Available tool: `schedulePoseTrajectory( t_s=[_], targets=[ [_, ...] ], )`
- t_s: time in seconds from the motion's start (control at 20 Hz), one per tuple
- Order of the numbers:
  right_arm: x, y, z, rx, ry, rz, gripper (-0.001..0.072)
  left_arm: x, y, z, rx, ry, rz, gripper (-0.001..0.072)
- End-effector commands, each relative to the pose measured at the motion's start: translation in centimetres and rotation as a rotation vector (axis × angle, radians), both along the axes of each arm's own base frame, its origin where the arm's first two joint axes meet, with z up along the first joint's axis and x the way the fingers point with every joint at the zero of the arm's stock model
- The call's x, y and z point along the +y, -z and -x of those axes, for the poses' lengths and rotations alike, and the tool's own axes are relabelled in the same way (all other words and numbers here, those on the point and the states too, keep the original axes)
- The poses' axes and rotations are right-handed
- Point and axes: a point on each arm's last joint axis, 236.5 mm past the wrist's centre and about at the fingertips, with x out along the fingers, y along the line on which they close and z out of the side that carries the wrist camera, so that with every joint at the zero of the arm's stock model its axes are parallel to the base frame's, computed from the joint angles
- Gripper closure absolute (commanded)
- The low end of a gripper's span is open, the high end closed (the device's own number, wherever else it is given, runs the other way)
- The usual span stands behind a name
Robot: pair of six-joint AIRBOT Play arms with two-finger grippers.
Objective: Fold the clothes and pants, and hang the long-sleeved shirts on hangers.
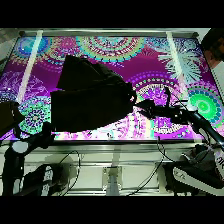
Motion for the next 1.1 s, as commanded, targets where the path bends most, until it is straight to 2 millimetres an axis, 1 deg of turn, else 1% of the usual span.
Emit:
schedulePoseTrajectory(
  t_s=[0.0, 0.15, 0.35, 0.5, 0.65, 0.7, 0.75, 0.85, 0.9, 0.95, 1.05],
  targets=[
    [0.1, -0.1, 0.1, 0.002, -0.006, -0.005, 0.0026, -0.2, 1.2, 0.4, 0.05, -0.005, 0.025, 0.0135],
    [0.1, -0.1, 0.1, 0.002, -0.006, -0.006, 0.0027, 0.1, 1.8, 0.2, 0.066, -0.021, 0.031, 0.0135],
    [0.2, -0.2, 0.1, 0.002, -0.004, -0.008, 0.0027, 0.7, 2.5, -0.7, 0.063, -0.075, 0.05, 0.0138],
    [0.2, -0.2, 0.1, 0.002, -0.004, -0.008, 0.0028, 0.6, 3.6, -0.5, 0.099, -0.09, 0.077, 0.0138],
    [0.2, -0.2, 0.1, 0.002, -0.004, -0.008, 0.0028, 1.0, 3.5, -1.4, 0.071, -0.133, 0.087, 0.014],
    [0.1, -0.1, 0.1, 0.002, -0.004, -0.008, 0.0029, 1.3, 3.3, -1.7, 0.058, -0.141, 0.08, 0.0187],
    [0.1, -0.1, 0.1, 0.002, -0.003, -0.008, 0.003, 1.4, 3.3, -1.8, 0.053, -0.144, 0.077, 0.0308],
    [0.1, 0.0, 0.1, 0.003, -0.002, -0.001, 0.003, 1.0, 3.0, -2.1, 0.042, -0.162, 0.11, 0.0608],
    [0.0, 0.2, 0.1, 0.017, 0.004, 0.002, 0.0031, 0.9, 2.9, -2.3, 0.035, -0.174, 0.128, 0.07],
    [-0.1, 0.5, 0.2, 0.046, 0.014, 0.006, 0.0031, 0.8, 2.8, -2.4, 0.032, -0.179, 0.137, 0.0702],
    [-0.1, 1.6, 0.7, 0.118, 0.033, 0.034, 0.0032, 0.8, 2.7, -2.4, 0.023, -0.134, 0.105, 0.0701]
  ],
)
